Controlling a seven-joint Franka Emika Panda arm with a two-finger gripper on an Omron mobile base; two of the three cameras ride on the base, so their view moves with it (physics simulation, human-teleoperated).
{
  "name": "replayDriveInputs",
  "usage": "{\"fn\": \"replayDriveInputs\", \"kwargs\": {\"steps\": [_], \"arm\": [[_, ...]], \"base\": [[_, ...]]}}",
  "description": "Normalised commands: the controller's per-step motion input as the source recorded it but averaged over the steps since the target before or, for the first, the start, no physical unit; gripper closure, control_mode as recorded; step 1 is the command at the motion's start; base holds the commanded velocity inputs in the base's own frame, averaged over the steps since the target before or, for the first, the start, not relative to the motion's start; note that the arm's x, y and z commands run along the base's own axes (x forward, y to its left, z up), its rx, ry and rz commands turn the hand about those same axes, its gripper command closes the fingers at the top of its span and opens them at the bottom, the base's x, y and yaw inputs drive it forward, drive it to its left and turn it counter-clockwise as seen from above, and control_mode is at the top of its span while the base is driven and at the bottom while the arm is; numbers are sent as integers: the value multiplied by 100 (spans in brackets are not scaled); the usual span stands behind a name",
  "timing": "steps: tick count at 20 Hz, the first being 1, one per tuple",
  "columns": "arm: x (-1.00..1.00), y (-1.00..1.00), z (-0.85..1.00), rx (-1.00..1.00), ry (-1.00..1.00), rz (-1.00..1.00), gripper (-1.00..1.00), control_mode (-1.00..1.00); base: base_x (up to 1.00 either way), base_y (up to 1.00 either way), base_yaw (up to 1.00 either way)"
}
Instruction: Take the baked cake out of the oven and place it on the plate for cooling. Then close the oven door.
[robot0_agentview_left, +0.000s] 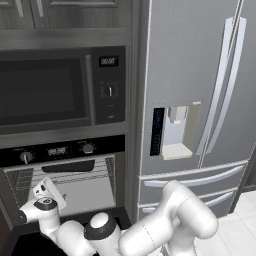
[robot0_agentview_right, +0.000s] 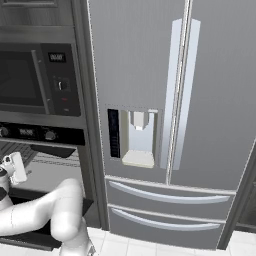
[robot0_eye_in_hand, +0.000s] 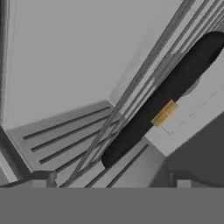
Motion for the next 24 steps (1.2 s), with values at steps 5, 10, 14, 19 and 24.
{"fn": "replayDriveInputs", "kwargs": {"steps": [5, 10, 14, 19, 24], "arm": [[5, 19, -43, 9, -12, -7, -100, -100], [18, 16, -46, 9, -11, -5, -100, -100], [14, 20, -61, 2, -12, -1, -100, -100], [2, 24, -71, 0, -5, 0, -100, -100], [0, 24, -77, 0, 0, 0, -100, -100]], "base": [[0, 0, 0], [0, 0, 0], [0, 0, 0], [0, 0, 0], [0, 0, 0]]}}
